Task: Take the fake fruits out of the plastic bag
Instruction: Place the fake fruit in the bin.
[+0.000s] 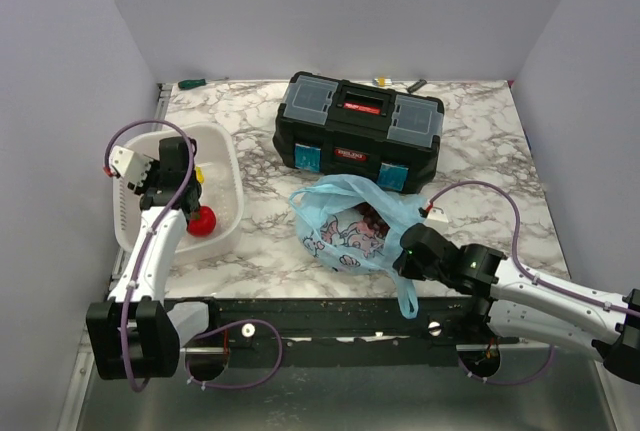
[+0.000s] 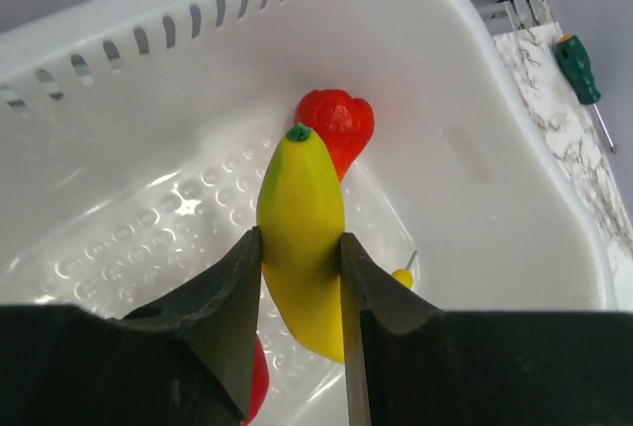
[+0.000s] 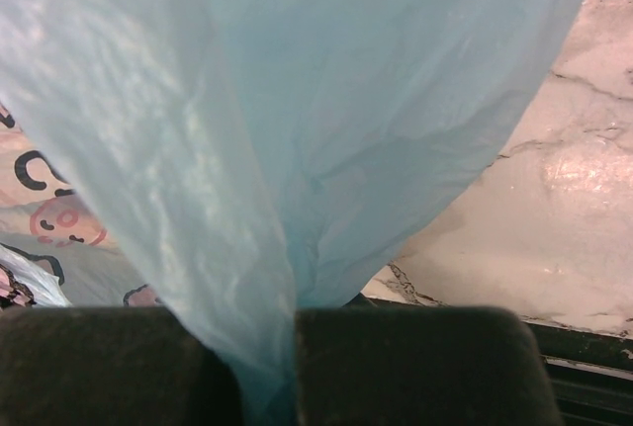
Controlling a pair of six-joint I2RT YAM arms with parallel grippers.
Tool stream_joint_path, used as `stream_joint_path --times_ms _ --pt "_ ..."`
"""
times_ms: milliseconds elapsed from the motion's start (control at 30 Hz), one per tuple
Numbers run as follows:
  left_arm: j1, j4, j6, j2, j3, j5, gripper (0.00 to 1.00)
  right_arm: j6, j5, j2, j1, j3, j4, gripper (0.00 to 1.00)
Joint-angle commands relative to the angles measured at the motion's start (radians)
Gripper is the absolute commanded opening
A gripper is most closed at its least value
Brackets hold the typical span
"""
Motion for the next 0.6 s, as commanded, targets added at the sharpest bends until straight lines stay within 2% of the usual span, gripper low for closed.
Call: stream_joint_path --times_ms 0,133,267,367,467,567 --pt "0.104 0.044 -0.185 0.036 -0.037 0.248 0.0 0.0 0.019 0.007 0.006 0.005 -0.012 0.01" --pt "0.181 0.052 -0.395 0.05 -0.116 0.388 0.0 -0.003 0.019 0.024 0.006 0.013 -0.004 0.01" --pt "0.21 0.158 -0.524 0.046 -0.204 0.42 0.0 -0.008 0.017 0.043 0.006 0.025 -0.009 0.01" --pt "0.227 0.2 -0.543 0.09 -0.199 0.479 0.0 -0.004 0.019 0.045 0.006 0.025 -0.012 0.01" --pt "0.24 0.199 -0.554 0.145 -0.178 0.523 0.06 0.0 0.016 0.041 0.006 0.023 -0.012 0.01" --pt "0.239 0.243 -0.555 0.165 -0.188 0.532 0.08 0.005 0.013 0.036 0.006 0.024 -0.015 0.01"
